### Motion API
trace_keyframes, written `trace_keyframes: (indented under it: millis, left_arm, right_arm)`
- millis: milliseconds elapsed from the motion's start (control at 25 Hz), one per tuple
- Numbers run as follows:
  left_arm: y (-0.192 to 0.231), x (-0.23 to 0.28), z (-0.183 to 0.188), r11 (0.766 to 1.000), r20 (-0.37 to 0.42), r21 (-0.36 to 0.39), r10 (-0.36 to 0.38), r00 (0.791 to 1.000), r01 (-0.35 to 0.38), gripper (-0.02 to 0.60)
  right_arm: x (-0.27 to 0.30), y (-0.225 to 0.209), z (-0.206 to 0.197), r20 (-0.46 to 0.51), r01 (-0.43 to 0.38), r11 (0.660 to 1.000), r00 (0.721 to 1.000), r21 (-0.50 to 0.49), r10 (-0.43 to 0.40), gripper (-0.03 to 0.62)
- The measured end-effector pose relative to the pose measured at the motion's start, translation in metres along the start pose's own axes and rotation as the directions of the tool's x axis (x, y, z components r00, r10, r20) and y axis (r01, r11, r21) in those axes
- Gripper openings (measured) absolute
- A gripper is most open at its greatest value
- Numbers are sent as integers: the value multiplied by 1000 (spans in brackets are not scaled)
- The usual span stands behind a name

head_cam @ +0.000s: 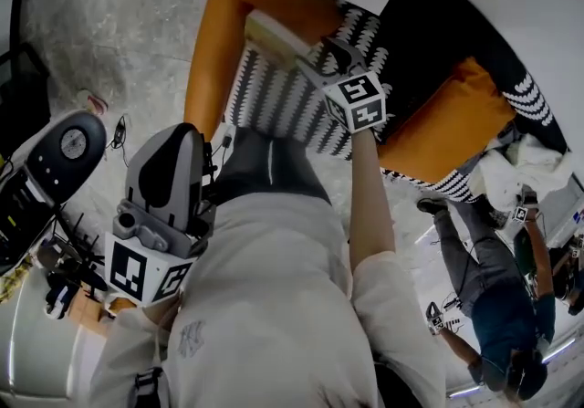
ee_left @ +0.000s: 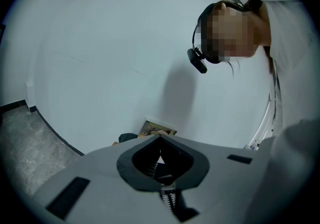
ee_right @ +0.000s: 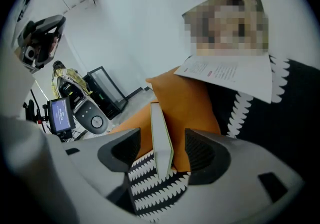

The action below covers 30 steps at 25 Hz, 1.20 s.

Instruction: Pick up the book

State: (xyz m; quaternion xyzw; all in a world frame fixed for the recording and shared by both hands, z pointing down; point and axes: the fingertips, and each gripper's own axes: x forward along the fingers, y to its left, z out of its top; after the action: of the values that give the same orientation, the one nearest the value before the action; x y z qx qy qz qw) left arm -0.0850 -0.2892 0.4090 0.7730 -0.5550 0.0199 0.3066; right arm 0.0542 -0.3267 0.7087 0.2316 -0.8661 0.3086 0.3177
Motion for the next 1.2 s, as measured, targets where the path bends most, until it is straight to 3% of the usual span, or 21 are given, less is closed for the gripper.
trace_keyframes:
  millis: [200, 480, 800, 1200]
  left_arm:
    - [4, 0, 0, 1000, 0, -8, 8, 1000, -8, 9]
    - [9, -1, 0, 1000, -3, -15, 25, 1000, -25, 9]
    - [12, -3, -3, 999, -4, -31, 43, 999, -43, 9]
    - [14, -1, -3, 998, 2, -45, 45, 999, -44, 9]
  right_arm:
    - [26, 2, -27, -103, -53, 998, 993, -22, 51, 270]
    - [47, 6, -42, -158, -98, 995, 983, -11, 95, 270]
    - [65, 6, -47, -196, -121, 991, 974, -47, 110, 164]
    - [65, 12, -47, -183, -151, 989, 972, 1, 149, 155]
